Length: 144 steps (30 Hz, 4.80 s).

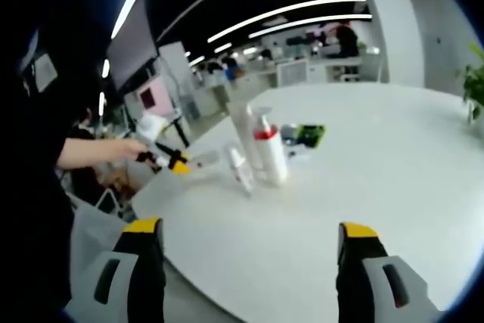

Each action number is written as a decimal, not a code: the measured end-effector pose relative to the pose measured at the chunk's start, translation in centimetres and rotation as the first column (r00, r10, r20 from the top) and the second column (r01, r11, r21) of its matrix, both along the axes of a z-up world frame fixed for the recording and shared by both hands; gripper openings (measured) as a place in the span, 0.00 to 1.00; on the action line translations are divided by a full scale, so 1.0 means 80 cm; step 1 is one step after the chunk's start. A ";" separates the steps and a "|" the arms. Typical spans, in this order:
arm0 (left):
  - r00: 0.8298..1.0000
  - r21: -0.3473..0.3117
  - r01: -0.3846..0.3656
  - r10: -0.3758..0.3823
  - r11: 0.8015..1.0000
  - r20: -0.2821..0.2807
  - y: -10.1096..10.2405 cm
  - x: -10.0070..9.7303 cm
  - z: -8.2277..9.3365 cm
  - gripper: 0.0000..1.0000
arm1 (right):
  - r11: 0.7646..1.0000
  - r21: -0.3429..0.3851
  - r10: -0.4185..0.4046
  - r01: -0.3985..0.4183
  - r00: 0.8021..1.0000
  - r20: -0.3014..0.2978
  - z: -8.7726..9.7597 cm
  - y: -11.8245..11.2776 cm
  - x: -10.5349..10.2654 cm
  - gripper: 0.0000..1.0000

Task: Arrange the skincare products in the storage area until every visible bottle or jar stands upright without overlapping.

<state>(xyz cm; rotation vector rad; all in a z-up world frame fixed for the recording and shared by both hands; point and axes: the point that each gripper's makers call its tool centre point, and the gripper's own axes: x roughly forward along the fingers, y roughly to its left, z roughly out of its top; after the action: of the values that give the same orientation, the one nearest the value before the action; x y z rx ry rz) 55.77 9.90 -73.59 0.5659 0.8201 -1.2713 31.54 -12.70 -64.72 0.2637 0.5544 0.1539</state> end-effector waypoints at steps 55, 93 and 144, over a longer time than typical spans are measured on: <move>0.942 -0.068 0.332 -0.334 0.941 -0.033 -0.041 -0.203 0.229 0.16 | 0.950 -0.127 0.303 -0.285 0.940 0.156 0.094 0.077 0.022 0.92; 0.846 0.087 0.531 -0.522 0.843 -0.114 -0.048 -0.262 0.223 0.17 | 0.558 -0.249 0.823 -0.792 0.566 0.044 0.120 0.203 0.045 0.43; 0.811 -0.004 0.581 -0.579 0.814 -0.090 -0.062 -0.263 0.235 0.37 | 0.519 -0.248 0.852 -0.818 0.519 0.071 0.141 0.205 0.037 0.15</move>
<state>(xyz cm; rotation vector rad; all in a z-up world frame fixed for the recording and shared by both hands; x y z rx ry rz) 34.70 4.91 -54.79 0.8258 0.7578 -1.8622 34.47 3.67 -53.42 -0.2413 0.4640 1.0851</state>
